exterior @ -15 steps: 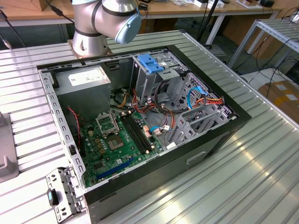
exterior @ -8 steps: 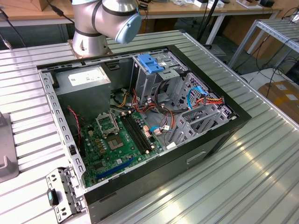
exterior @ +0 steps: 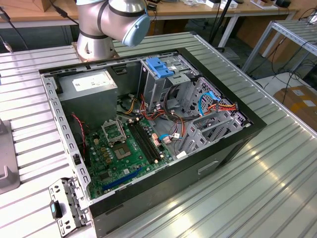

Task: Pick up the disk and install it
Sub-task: 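Pick up the disk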

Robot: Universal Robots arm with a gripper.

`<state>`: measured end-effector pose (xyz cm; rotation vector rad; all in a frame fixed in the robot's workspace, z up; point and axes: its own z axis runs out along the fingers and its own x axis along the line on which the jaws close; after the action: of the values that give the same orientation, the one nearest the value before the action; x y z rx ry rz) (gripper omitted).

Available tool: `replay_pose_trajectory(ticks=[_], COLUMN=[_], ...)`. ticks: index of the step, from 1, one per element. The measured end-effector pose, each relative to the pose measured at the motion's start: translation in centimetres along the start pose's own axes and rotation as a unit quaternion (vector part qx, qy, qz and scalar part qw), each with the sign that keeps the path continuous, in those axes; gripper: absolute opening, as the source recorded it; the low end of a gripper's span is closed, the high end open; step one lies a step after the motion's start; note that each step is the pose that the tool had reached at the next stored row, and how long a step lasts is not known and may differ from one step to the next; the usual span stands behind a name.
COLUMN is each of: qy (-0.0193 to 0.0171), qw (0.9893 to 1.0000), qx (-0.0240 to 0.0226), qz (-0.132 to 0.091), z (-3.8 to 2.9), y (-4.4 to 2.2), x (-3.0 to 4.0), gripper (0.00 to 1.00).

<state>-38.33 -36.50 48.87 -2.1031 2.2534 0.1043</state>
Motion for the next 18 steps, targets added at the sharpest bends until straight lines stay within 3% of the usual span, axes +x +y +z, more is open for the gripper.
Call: replay_pose_trajectory(ticks=[18], qy=[0.0], qw=[1.0], qx=[0.0], qz=[0.0], z=[0.0], y=[-0.37], x=[-0.03], gripper=[0.37])
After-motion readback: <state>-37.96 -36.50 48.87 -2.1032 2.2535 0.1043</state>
